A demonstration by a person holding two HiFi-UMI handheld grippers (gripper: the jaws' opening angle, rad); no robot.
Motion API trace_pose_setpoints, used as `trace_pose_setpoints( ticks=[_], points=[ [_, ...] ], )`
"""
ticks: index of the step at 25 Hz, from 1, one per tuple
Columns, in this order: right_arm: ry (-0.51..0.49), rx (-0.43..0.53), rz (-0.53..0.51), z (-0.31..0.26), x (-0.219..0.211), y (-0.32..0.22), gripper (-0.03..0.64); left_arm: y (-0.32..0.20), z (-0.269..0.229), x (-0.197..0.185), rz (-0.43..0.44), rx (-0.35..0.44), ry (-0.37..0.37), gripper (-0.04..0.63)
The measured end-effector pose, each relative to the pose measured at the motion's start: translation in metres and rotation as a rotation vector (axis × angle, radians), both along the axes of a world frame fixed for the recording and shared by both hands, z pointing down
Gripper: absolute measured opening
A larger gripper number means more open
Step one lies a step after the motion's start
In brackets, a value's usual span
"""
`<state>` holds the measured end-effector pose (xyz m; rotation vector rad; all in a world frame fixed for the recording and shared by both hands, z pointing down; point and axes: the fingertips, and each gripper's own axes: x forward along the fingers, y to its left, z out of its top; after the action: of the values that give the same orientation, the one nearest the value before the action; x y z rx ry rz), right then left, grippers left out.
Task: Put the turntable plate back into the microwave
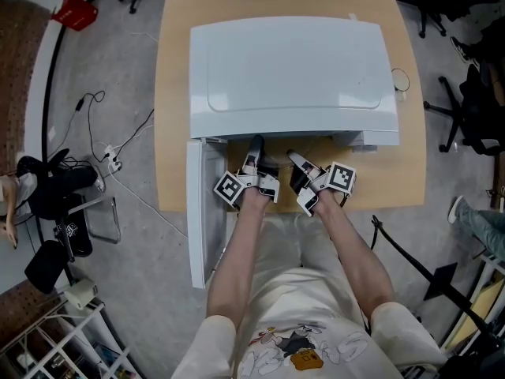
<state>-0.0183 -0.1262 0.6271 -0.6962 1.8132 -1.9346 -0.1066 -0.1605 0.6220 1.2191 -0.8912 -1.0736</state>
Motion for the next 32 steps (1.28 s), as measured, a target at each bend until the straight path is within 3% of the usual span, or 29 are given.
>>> trace_pose_setpoints(
  ticks=[2, 7, 12, 15, 23, 32],
  points=[
    [0.031, 0.006, 0.011, 0.003, 0.005, -0.003, 0.037, 0.001, -0.001, 0.004, 0.027, 0.000, -0.024, 0.182],
    [0.042, 0.005, 0.028, 0.004, 0.010, -0.012, 0.035, 0.010, -0.006, 0.012, 0.050, -0.006, -0.063, 0.181],
    [0.053, -0.017, 0.074, 0.013, 0.015, -0.025, 0.034, 0.027, 0.000, 0.025, 0.056, -0.033, -0.047, 0.131],
    [0.054, -0.029, 0.089, 0.013, 0.014, -0.033, 0.035, 0.034, 0.001, 0.025, 0.022, -0.045, -0.033, 0.048],
    [0.057, -0.022, 0.101, 0.011, 0.016, -0.048, 0.045, 0.021, 0.004, 0.027, -0.016, -0.073, 0.001, 0.037],
    [0.065, -0.053, 0.071, 0.015, 0.021, -0.038, 0.091, 0.007, 0.023, 0.025, -0.011, -0.093, -0.045, 0.034]
  ],
)
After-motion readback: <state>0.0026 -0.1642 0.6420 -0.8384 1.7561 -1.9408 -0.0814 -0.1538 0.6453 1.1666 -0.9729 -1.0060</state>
